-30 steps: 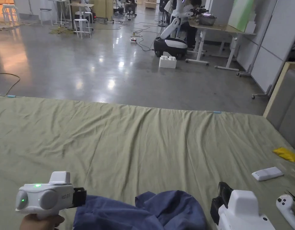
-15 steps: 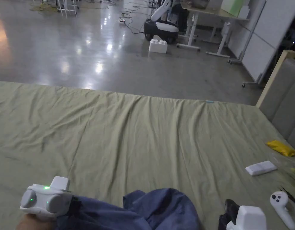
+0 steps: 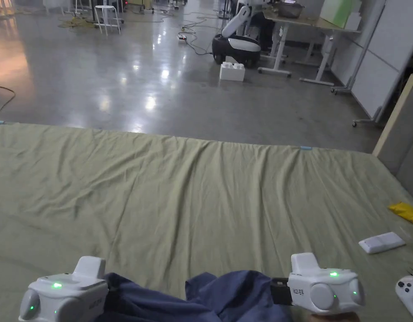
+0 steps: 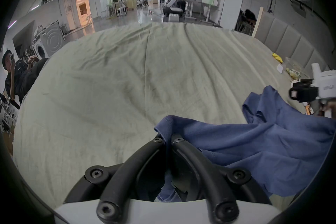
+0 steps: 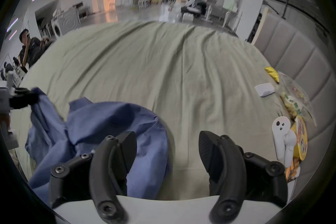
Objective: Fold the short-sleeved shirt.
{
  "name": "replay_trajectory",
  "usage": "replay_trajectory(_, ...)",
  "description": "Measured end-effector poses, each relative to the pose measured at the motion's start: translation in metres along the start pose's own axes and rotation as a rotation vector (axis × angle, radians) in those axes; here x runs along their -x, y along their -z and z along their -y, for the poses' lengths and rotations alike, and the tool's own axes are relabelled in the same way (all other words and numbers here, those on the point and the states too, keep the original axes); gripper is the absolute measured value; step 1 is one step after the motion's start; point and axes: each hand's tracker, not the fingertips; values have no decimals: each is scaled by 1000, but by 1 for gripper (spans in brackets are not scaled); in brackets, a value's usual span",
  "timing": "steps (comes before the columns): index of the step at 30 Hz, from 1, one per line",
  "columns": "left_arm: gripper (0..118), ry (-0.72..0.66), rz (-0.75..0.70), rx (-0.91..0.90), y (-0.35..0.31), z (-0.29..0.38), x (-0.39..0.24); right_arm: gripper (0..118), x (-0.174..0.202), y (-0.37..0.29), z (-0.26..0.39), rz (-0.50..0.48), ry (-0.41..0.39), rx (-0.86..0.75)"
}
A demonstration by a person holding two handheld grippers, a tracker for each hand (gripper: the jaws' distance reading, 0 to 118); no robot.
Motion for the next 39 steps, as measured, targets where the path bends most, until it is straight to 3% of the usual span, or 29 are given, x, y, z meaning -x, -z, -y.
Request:
replay_trajectory(5,5,-45,2,-55,-10,10,17,76,7,44,2,-7,-17,112)
replay_trajectory(7,5,-33,-10,-61,-21,15,11,67,12,56,5,-2,-50,138)
replay_trajectory(10,5,-40,-17,-84,-41,17,2,59,14,52,2,-20,-3,130)
replay_trajectory(11,5,-47,-11,-84,-51,17,-4,48,14,49,1,-38,12,122)
replay_trajectory(12,5,-49,-11,-84,-53,18,-5,13,14,47,1,-56,10,104)
replay_trajectory(13,5,-47,-15,-86,-55,20,-7,2,17,42,0,-53,-25,61)
replay_trajectory(17,5,-53,-19,-91,-60,14,-7,2,22,18,6,59,-139,-35)
replay_trajectory(20,5,-47,-31,-117,-71,3,-3,2,3,-11,0,73,-57,-122)
replay_trajectory(25,5,-58,-53,-192,-122,-21,-6,2,-20,-75,-28,110,-34,-250)
replay_trajectory(31,5,-78,-77,-294,-138,-67,36,2,-44,-154,-60,187,-13,-448)
replay_trajectory(39,5,-91,-146,-445,-215,-121,64,2,-61,-243,-98,240,29,-615)
